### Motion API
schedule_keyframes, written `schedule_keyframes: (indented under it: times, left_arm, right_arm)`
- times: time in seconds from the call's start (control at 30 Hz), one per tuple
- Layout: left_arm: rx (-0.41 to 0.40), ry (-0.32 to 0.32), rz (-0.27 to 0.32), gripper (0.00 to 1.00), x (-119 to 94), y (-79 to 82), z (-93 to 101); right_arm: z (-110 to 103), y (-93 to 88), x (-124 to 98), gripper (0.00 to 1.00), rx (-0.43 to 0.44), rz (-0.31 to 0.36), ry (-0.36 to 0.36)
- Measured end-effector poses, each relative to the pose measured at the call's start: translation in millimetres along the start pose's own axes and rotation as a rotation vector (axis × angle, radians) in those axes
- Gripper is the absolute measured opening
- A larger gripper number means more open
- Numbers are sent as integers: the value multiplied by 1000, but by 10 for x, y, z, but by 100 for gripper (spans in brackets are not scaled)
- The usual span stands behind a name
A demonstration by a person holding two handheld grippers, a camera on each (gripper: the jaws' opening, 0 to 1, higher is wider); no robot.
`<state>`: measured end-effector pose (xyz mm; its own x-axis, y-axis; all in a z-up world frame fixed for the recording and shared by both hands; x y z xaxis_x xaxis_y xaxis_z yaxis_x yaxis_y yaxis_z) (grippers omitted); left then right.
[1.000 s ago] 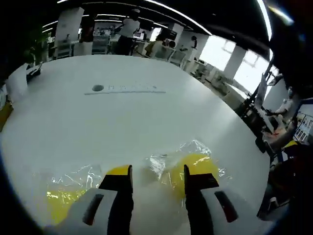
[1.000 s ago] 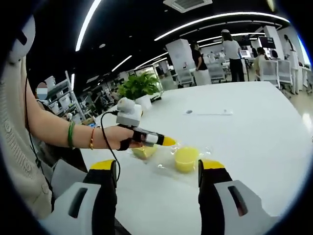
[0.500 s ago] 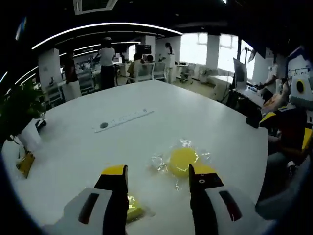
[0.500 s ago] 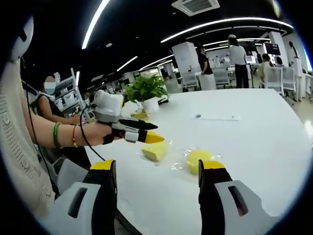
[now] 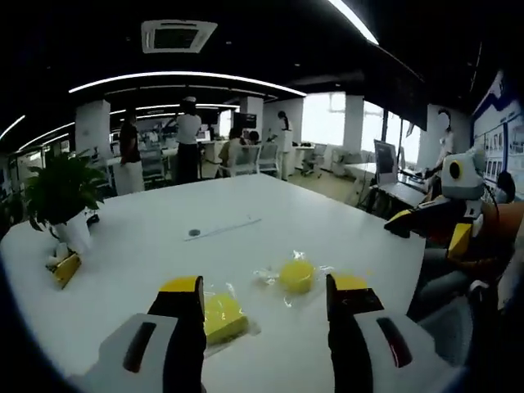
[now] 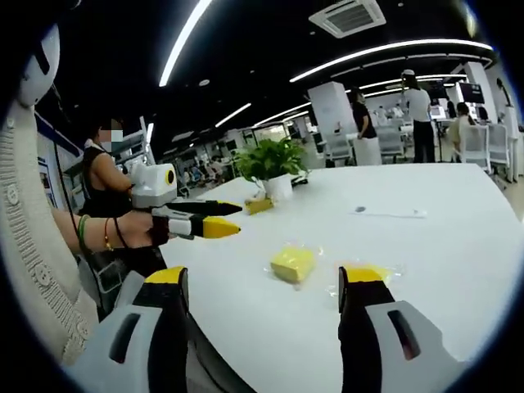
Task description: Compare the silicone blocks by pressing each to a similar depth, holding the contact briefly, and releasing to observe deformation and rebound differences across the visible hardness samples.
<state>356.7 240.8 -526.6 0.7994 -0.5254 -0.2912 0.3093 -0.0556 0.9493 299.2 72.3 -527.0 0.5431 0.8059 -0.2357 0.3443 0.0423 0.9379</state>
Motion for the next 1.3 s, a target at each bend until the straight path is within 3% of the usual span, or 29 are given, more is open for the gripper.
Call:
schedule_keyframes:
  times: [0.1,0.23,0.47,0.6,0.7,0.87,1.0,1.3]
  left_arm:
    - [5,-18,62,65,-267,77,45]
    - [12,-38,148,72,-503,151,62]
    - [35,-93,173,74,-751,142,214]
    - [64,-90,172,81,-850,134,256]
    - [29,-84,160,81,-897,112,253]
    - [2,-56,165,80,-929,88,223]
    - [-35,-30,177,72,-938,62,199]
    - [-32,-39,172,80,-942,47,271]
  right_arm:
    - [-112,82,-18,76,-3,78,33]
    - [-161,51,-51,79,-8,68,30]
    - [-202,44,-164,73,-15,78,16]
    - [-189,9,-197,75,-7,62,0]
    - [-196,1,-233,75,-10,69,-19]
    - [-216,1,-268,75,-16,99,-58]
    - [-227,-13,-292,74,-13,109,-74]
    - [-231,-59,-329,72,0,100,-71]
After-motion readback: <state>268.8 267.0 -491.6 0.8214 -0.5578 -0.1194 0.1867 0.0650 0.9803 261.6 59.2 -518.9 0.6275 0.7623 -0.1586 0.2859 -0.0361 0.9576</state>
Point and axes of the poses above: the point that each gripper's makers call its tool centre point, and the gripper's own axes: x roughly forward along the fingers, z roughly to its right, y roughly out of its top, the point moved 1 cm from there along -x, roughly backward along the fingers, and after that the axes turned 2 degrees about -x, right-handed, at the moved point
